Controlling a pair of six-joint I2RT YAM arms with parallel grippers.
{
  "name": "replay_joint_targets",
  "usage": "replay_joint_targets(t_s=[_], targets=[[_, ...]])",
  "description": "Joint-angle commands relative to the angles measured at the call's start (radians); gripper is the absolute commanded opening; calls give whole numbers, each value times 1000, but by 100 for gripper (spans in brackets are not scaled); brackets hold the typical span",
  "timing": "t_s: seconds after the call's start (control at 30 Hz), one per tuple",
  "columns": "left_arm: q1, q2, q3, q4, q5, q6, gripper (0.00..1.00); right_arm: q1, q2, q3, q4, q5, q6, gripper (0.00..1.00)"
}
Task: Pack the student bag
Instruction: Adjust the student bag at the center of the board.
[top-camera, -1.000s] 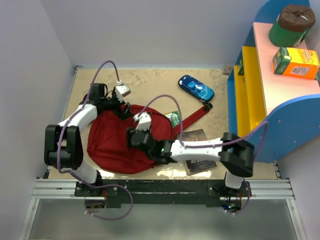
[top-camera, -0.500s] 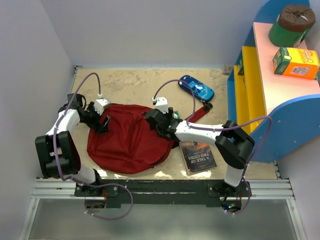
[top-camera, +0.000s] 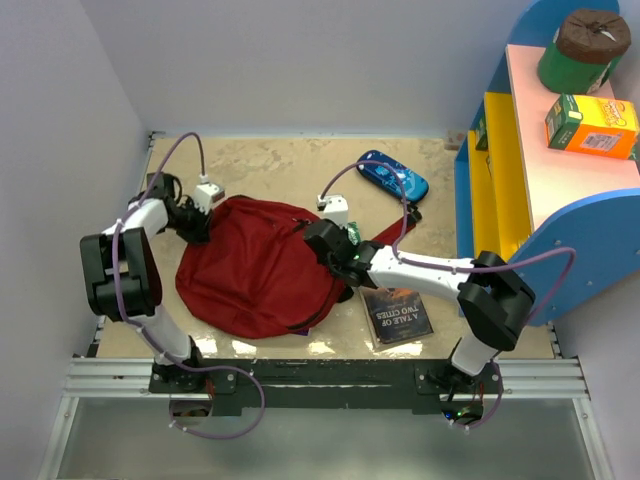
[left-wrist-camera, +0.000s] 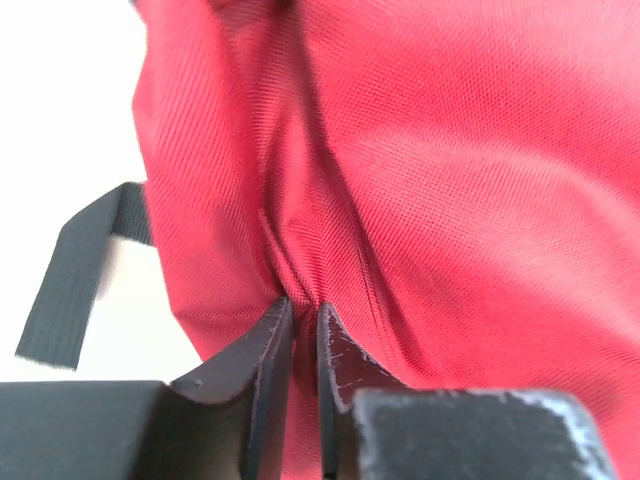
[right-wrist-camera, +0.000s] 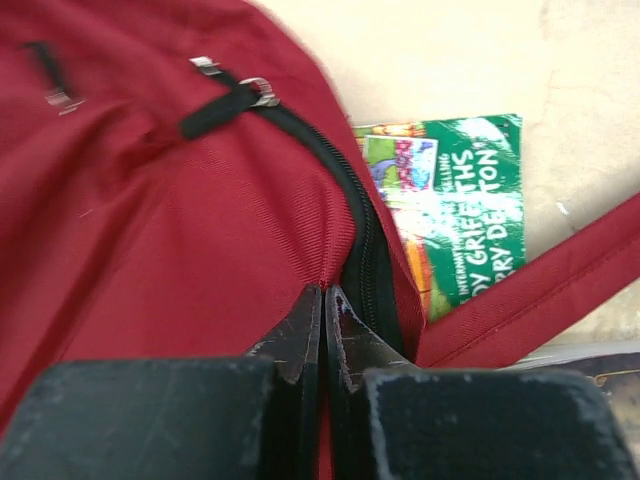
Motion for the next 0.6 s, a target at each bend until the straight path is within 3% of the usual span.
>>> replay_joint_targets(t_s=[0.0,0.17,0.3,0.43,0.57], targets=[[-79,57,162,155,-9,-168,14,10,-57,16,1,-97,75,0],[-143,164,359,135,-9,-242,9,51,-11,49,-36,-193,158,0],[-148,177,391,113,3,-251,11,68,49,68,-56,-315,195,48],[-139,91,325,81,-4,-187,23,58,46,175,-143,-240,135,60],[-90,32,370,-63,100,-98,48,28,4,244,-134,-180,-22,59]])
